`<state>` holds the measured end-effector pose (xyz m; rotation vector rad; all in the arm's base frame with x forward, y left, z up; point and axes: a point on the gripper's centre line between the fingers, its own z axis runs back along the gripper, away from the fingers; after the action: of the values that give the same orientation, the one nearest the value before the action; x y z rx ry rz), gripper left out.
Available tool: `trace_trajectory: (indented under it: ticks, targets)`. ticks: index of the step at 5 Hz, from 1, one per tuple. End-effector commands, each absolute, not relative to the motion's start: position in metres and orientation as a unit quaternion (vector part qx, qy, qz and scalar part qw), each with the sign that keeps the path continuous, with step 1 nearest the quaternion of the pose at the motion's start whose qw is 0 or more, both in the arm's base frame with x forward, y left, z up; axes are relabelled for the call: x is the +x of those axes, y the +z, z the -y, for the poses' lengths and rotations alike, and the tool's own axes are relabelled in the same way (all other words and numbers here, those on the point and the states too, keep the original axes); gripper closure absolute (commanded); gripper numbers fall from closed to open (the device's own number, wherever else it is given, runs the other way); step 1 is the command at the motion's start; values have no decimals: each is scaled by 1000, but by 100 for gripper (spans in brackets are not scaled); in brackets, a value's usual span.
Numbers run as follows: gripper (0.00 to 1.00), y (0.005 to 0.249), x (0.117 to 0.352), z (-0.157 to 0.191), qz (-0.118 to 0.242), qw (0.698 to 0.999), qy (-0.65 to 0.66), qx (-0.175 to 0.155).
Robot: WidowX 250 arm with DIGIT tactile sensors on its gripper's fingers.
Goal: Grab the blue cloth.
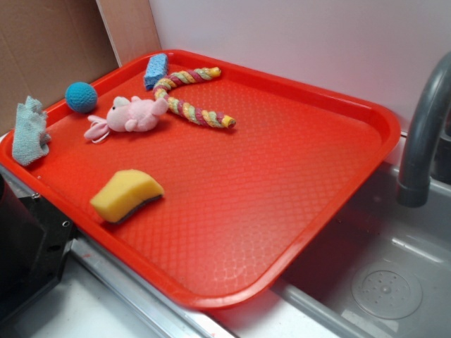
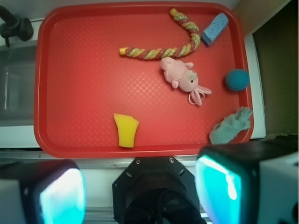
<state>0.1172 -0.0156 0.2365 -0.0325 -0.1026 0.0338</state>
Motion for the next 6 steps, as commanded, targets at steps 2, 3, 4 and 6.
trace_trajectory:
  ticks: [2,3,4,6]
  targets:
    - [0,122,125,-106,88,952,292,17]
    - [0,90,134,-127,65,962,262,33]
    - [0,67,126,-140,20,967,250,42]
    - [0,28,121,-138,-80,977,192,55]
